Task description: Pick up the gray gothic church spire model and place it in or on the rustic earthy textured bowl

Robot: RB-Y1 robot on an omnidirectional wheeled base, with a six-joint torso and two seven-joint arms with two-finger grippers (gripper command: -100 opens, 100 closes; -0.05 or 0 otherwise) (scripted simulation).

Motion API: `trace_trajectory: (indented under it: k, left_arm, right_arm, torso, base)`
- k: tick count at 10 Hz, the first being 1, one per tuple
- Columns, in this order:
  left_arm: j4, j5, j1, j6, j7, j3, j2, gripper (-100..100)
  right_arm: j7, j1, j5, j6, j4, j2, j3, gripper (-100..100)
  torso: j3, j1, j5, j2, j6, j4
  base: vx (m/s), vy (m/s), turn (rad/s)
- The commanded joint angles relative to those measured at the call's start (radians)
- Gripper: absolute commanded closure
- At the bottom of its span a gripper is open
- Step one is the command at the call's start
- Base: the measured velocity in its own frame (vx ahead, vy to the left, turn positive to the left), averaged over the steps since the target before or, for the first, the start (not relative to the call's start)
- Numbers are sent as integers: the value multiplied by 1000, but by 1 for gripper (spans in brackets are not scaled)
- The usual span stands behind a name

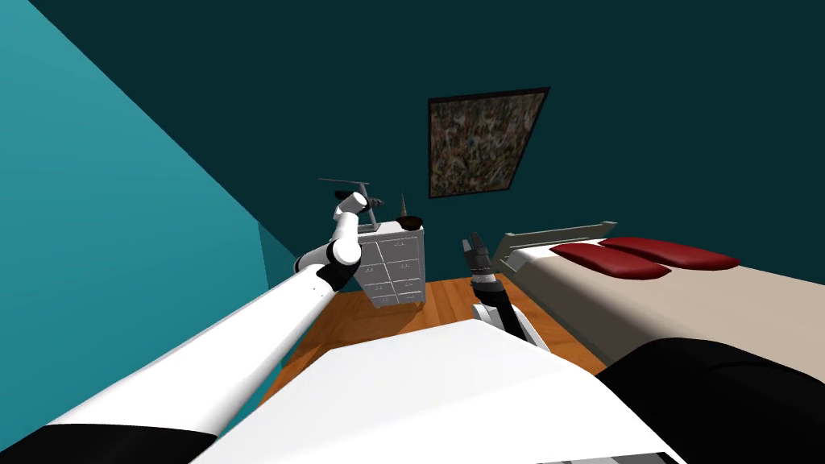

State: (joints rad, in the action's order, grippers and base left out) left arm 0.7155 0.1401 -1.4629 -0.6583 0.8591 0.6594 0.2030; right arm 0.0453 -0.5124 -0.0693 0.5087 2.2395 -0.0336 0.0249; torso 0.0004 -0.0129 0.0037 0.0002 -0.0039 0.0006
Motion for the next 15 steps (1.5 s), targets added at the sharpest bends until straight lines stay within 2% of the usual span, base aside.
trace_trajectory:
  k: [1, 2, 3, 4, 5, 7, 10, 12, 13, 14, 15]
  left_arm:
    - [50, -14, 8, -16, 7, 6, -11, -100]
    - [52, -14, 8, -16, 7, 6, -11, -100]
    - [62, -16, -24, -3, -1, 35, 6, -100]
    - [60, -15, -33, 1, -2, 40, 13, -100]
    - [37, -12, 1, -12, 9, 2, -1, -100]
    - [29, -10, 24, -26, 19, -21, -16, -100]
    - [18, -9, 68, -57, 43, -64, -45, -100]
    - [18, -9, 68, -57, 43, -64, -45, -100]
    - [14, -9, 85, -67, 52, -80, -55, -100]
    - [-3, -4, 70, -54, 44, -71, -42, -100]
    - [-5, -4, 70, -55, 44, -73, -43, 0]
  right_arm:
    - [0, 0, 0, 0, 0, 0, 0, 0]
    - [0, 0, 0, 0, 0, 0, 0, 0]
    - [0, 0, 0, 0, 0, 0, 0, 0]
    - [0, 0, 0, 0, 0, 0, 0, 0]
    - [0, 0, 0, 0, 0, 0, 0, 0]
    - [0, 0, 0, 0, 0, 0, 0, 0]
    - [0, 0, 0, 0, 0, 1, -1, 0]
    - [0, 0, 0, 0, 0, 0, 0, 0]
    - [0, 0, 0, 0, 0, 0, 0, 0]
    - [0, 0, 0, 0, 0, 0, 0, 0]
    - [0, 0, 0, 0, 0, 0, 0, 0]
  torso:
    - [0, 0, 0, 0, 0, 0]
    - [-1, 2, 0, -1, 1, 0]
    - [-1, 6, -1, -2, 1, -1]
    - [-1, 1, 0, -1, 0, 0]
    - [1, -3, 1, 1, 0, 0]
    - [-3, 17, -4, -4, 3, -2]
    - [-8, 27, -7, -13, 3, -4]
    - [-7, 21, -6, -11, 2, -3]
    - [-5, 13, -4, -8, 1, -2]
    - [-6, 14, -4, -11, 2, -3]
    - [-6, 12, -3, -9, 1, -3]
  base:
    - [-28, 78, 47]
    - [-7, 29, -2]
    - [-39, 121, 169]
    - [-75, 178, 154]
    - [-39, 27, -125]
    - [43, -173, -168]
    - [141, -230, -132]
    - [75, -71, -35]
    - [135, -54, -131]
    - [80, -34, -28]
    - [11, -6, 7]
